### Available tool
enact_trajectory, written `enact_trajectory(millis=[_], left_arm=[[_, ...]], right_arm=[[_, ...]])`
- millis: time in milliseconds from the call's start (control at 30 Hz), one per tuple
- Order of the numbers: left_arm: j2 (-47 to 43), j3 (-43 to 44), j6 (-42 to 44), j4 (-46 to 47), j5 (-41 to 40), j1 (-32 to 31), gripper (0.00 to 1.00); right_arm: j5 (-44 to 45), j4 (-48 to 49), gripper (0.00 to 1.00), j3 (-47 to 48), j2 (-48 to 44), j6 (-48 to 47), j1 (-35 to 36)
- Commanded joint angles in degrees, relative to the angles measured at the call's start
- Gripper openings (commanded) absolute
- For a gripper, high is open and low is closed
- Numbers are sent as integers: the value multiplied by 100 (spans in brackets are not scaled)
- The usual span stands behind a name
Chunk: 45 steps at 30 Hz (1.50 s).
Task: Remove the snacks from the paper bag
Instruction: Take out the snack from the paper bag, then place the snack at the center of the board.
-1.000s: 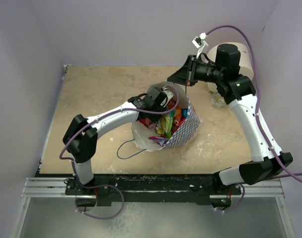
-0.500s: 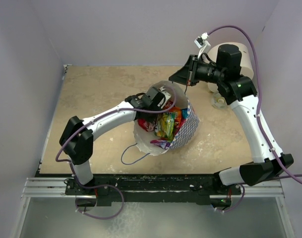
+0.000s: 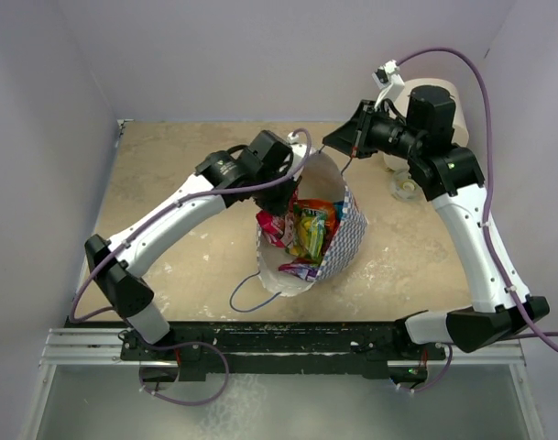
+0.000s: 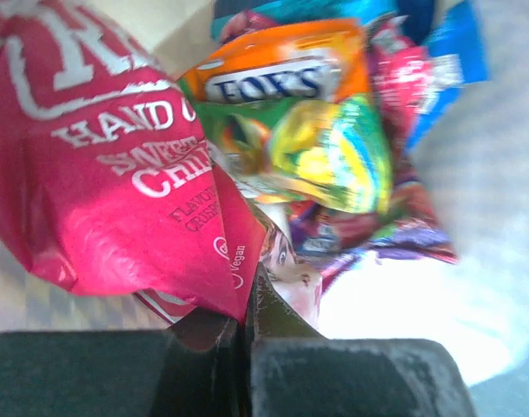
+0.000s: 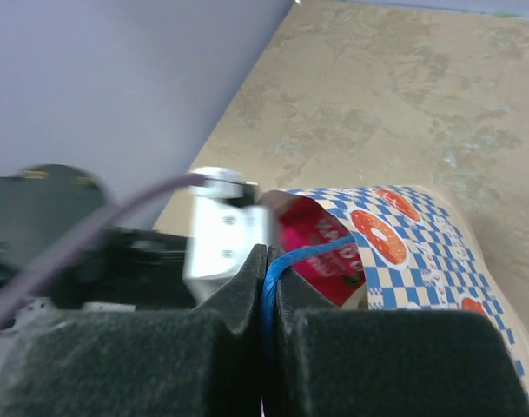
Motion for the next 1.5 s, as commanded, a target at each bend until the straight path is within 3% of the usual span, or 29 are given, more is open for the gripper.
enact_trajectory(millis=[0,233,400,633,833,900,1067,1167,1333,1467], left_arm=[[-642,979,-212,-354,783,-39,0],[-1428,1672,-490,-540,1932,-41,0],[-2102,1964,-893,-607,1863,-40,0],[-2311,2841,-1100,-844,650,-41,0],[-1238,4315,-1111,-1368,-1511,6,0],[-835,4596,-1162,-1266,-1871,402,0],[-115,3859,-1840,-116,318,2566,0],[387,3304,-2551,719,1748,3496,0],[1404,3020,-3388,1807,2431,4222,0],[2289,3205,-3604,1947,2617,4620,0]], right_arm=[[570,78,0,311,-160,-242,-63],[746,-174,0,617,-13,-268,-258],[773,-290,0,661,-24,-284,-282],[905,-471,0,718,-98,-526,-282],[930,-477,0,620,-196,-647,-282],[880,-479,0,599,-186,-594,-282],[801,-239,0,398,-241,-574,-282],[811,-226,0,444,-180,-749,-283],[794,-283,0,602,0,-990,-287],[659,-314,0,648,110,-1052,-290]])
